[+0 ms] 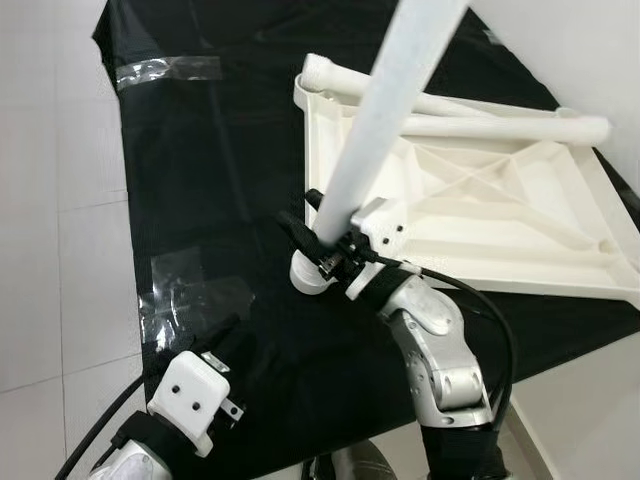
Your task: Building children table
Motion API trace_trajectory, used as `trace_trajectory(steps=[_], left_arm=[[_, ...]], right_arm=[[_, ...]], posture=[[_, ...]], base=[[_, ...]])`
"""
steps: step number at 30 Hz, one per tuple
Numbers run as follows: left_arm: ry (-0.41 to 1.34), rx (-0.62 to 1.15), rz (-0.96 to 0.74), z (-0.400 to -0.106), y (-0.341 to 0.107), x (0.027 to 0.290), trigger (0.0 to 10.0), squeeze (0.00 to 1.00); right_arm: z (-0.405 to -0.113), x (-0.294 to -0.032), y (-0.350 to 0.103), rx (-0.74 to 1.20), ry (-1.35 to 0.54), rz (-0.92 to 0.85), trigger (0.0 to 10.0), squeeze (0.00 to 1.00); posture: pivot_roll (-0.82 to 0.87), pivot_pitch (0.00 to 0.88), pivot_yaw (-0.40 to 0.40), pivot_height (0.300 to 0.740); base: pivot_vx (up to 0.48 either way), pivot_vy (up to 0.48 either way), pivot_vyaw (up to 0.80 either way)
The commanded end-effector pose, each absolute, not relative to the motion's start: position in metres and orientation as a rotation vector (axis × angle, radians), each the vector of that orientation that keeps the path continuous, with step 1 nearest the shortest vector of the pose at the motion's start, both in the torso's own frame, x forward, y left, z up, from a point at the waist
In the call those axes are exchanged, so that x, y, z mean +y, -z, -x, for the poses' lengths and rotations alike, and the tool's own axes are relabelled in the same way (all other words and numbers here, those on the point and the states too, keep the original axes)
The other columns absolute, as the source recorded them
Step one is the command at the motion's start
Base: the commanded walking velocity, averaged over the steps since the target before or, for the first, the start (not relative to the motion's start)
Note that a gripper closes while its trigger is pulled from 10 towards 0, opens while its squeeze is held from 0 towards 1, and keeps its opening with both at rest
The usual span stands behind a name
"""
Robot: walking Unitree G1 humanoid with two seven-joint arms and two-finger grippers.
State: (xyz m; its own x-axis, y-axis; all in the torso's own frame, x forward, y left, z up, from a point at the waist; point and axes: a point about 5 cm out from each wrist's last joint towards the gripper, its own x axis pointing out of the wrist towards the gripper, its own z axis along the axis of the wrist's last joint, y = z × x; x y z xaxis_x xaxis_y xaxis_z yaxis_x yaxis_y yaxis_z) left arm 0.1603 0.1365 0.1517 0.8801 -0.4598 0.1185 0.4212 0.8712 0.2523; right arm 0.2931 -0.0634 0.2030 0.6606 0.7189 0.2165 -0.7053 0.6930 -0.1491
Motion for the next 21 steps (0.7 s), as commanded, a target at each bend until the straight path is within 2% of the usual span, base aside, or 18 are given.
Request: trace_trajectory(steps=[1,2,3,8,11,12,14,15,18,21], left_arm=[[0.48,-0.138,-0.212,-0.157,-0.145,0.136,10.0,0.0],[0.479,-0.138,-0.213,-0.158,-0.144,0.135,10.0,0.0],[0.475,-0.14,-0.215,-0.158,-0.144,0.135,10.0,0.0],[0.472,-0.142,-0.215,-0.159,-0.144,0.134,10.0,0.0],[0.472,-0.144,-0.215,-0.159,-0.144,0.133,10.0,0.0],[0.472,-0.144,-0.215,-0.159,-0.144,0.132,10.0,0.0],[0.472,-0.144,-0.214,-0.159,-0.144,0.132,10.0,0.0],[0.472,-0.144,-0.214,-0.159,-0.144,0.132,10.0,0.0],[0.47,-0.143,-0.214,-0.159,-0.144,0.133,10.0,0.0],[0.47,-0.142,-0.214,-0.159,-0.144,0.133,10.0,0.0]], right_arm=[[-0.298,-0.069,-0.165,-0.064,-0.79,0.084,10.0,0.0],[-0.302,-0.068,-0.168,-0.07,-0.82,0.07,10.0,0.0],[-0.312,-0.067,-0.182,-0.115,-0.928,0.078,10.0,1.0],[-0.318,-0.066,-0.19,-0.126,-0.978,0.147,10.0,1.0],[-0.327,-0.064,-0.209,-0.166,-1.088,0.183,10.0,1.0],[-0.33,-0.063,-0.221,-0.194,-1.197,0.181,10.0,0.89],[-0.331,-0.063,-0.229,-0.213,-1.271,0.18,10.0,0.89],[-0.333,-0.063,-0.237,-0.243,-1.333,0.206,10.0,0.0],[-0.335,-0.06,-0.259,-0.277,-1.551,0.238,10.0,0.0],[-0.337,-0.058,-0.265,-0.274,-1.615,0.247,10.0,0.0]], posture=[[0.23,0.299,-0.185,0.74],[0.23,0.295,-0.187,0.74],[0.24,0.289,-0.191,0.74],[0.24,0.287,-0.193,0.74],[0.25,0.286,-0.194,0.74],[0.25,0.285,-0.195,0.74],[0.25,0.285,-0.195,0.74],[0.26,0.285,-0.196,0.74],[0.27,0.286,-0.187,0.74],[0.28,0.282,-0.182,0.74]], base=[[0.0,0.0,0.0],[0.0,0.0,0.0],[0.0,0.0,0.0],[0.0,0.0,0.0],[0.0,0.0,0.0],[0.0,0.0,0.0],[0.0,0.0,0.0],[0.0,0.0,0.0],[0.0,0.0,0.0],[0.0,0.0,0.0]])
